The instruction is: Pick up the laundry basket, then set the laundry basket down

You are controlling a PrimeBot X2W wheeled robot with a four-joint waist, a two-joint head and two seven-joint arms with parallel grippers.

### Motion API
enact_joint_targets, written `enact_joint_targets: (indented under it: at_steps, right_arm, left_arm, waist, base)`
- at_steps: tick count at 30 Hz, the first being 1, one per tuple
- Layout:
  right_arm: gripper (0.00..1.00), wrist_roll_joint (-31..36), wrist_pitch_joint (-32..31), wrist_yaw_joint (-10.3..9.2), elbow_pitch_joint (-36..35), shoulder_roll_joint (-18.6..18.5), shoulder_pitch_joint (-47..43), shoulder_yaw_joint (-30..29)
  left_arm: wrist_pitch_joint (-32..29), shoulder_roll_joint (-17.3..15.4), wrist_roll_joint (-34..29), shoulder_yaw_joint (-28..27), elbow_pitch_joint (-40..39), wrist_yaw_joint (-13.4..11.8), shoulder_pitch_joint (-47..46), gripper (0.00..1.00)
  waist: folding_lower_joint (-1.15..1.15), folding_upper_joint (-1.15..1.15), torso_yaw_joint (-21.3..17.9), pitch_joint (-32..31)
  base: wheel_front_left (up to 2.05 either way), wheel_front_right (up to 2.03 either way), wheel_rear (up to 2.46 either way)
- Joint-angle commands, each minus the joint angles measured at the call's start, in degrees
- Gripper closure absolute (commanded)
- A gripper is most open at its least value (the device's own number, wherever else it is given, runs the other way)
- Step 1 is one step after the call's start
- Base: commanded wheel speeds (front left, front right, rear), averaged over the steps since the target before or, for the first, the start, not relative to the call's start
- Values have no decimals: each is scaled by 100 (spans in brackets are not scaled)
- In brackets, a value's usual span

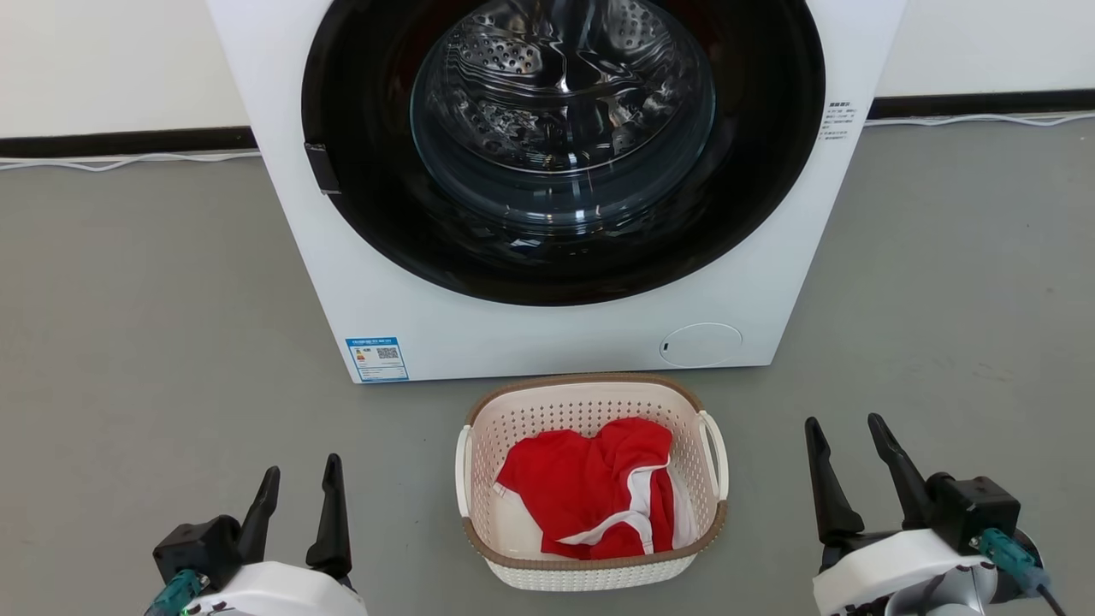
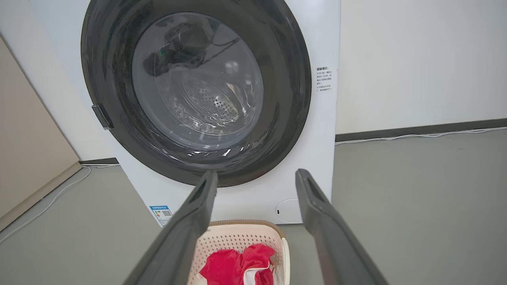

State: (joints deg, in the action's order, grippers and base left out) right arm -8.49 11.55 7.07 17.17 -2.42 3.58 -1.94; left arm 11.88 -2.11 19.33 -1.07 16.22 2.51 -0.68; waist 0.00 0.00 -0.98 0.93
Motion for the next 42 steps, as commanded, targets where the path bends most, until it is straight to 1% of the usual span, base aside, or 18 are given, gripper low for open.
enact_joint_targets:
  at_steps: [1,14,27,34,42]
  right_arm:
    - [0,209,126,37,-123,-43,234,113]
    - [0,1186,345,42,-101,-45,244,131]
    - [0,1180,345,42,-111,-45,252,81]
    - [0,1143,345,42,-13,-45,482,17]
    - [0,1127,345,42,304,-45,1177,-57]
  left_arm:
    - [93,-66,-206,-133,-128,-39,-201,0]
    - [312,-76,-1084,-115,-107,-48,-201,0]
    - [312,-76,-1086,-112,-69,-44,-226,0]
    - [312,-76,-1096,-107,-56,6,-426,0]
    - [312,-76,-1200,-54,49,144,-1057,0]
  waist:
    - [0,0,-4,3]
    - [0,0,-63,40]
    - [0,0,-46,96]
    - [0,0,-20,444]
    - [0,0,0,1261]
  base:
    - [0,0,0]
    - [0,0,0]
    - [0,0,0]
    - [0,0,0]
    - [0,0,0]
